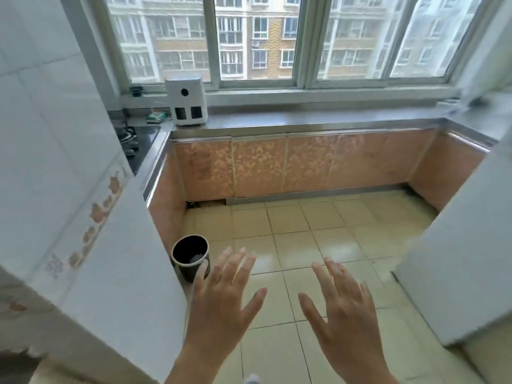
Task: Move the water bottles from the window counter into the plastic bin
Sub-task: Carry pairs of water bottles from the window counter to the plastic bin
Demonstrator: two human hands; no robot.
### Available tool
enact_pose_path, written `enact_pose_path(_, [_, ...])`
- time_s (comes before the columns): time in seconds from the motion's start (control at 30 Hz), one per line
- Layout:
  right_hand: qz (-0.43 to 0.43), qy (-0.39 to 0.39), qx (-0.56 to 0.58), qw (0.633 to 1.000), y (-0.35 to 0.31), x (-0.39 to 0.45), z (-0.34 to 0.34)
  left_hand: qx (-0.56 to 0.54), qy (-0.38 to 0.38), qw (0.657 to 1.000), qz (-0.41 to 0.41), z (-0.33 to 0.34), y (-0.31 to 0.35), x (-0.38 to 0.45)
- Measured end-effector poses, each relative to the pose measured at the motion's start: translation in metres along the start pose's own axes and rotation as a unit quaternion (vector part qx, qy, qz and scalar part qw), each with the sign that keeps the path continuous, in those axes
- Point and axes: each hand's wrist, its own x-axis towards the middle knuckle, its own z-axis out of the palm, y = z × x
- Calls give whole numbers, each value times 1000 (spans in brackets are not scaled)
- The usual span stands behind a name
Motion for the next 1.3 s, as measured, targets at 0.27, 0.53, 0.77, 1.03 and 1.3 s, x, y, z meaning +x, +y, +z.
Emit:
enact_pose_path(0.27, [107, 29, -11, 994, 46, 109, 10, -36, -17, 993, 111, 63, 14, 156])
enact_pose_path(0.53, [204, 57, -62, 975, 87, 208, 23, -57, -27, 977, 202, 116, 23, 289])
enact_pose_path(0.77, [259, 67, -71, 961, 160, 289, 28, -81, -41, 967, 240, 176, 61, 391])
enact_pose_path(1.03, [257, 79, -61, 961, 284, 421, 28, -68, -41, 966, 246, 249, 144, 536])
enact_pose_path(1.3, [229, 67, -71, 968, 395, 549, 7, -63, -40, 968, 238, 304, 222, 679])
